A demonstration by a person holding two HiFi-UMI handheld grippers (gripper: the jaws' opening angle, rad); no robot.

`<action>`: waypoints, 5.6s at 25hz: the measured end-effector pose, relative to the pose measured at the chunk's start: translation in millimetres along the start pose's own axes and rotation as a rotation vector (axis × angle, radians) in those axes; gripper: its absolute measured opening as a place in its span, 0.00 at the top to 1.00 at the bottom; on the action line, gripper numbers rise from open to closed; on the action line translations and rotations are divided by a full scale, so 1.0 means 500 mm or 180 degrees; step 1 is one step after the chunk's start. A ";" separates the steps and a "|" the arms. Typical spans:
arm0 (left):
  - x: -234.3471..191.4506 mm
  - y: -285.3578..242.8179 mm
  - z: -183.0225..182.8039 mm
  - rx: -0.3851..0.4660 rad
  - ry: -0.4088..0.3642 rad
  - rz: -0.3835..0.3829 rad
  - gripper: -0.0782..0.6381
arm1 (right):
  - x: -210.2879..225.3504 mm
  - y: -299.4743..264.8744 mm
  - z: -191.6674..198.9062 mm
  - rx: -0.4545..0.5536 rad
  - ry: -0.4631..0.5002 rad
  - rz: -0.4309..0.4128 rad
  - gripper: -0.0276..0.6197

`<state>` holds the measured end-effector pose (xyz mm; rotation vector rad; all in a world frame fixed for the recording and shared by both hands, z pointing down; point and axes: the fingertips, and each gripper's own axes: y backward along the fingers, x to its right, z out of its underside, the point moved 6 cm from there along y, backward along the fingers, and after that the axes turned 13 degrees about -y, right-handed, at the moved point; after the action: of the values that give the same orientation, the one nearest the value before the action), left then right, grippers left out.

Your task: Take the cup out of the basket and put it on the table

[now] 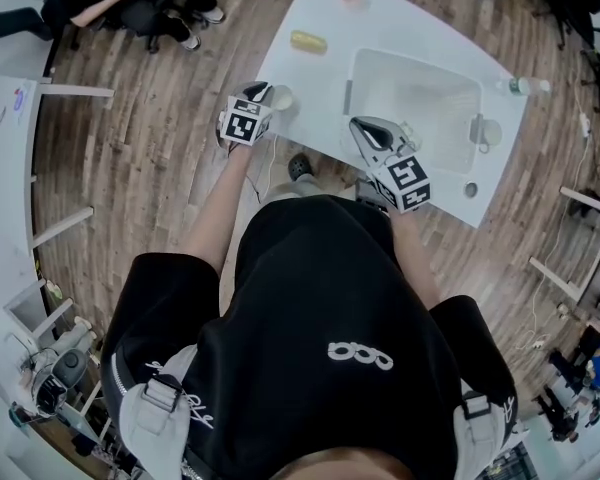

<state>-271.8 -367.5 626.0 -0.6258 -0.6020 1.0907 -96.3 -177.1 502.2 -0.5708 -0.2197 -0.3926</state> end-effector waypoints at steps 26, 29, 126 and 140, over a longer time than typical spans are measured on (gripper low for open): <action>0.442 0.140 -0.430 0.1243 -0.0491 0.0404 0.88 | 0.182 0.373 0.091 0.0272 -0.0113 0.0221 0.92; 0.489 0.128 -0.452 0.1275 -0.0460 0.0494 0.88 | 0.211 0.416 0.109 0.0305 -0.0188 0.0275 0.92; 0.611 -0.140 -0.513 0.0499 -0.2629 0.1837 0.46 | 0.271 0.560 0.195 0.0524 -0.0722 0.1034 0.92; 0.456 0.170 -0.498 0.1844 -0.0751 0.0712 0.46 | 0.264 0.417 0.081 0.0411 -0.0150 0.0095 0.92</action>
<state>-67.9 -168.3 426.6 -0.0591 -0.3898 1.4839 106.5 -33.4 475.8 -0.4562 -0.2796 -0.3336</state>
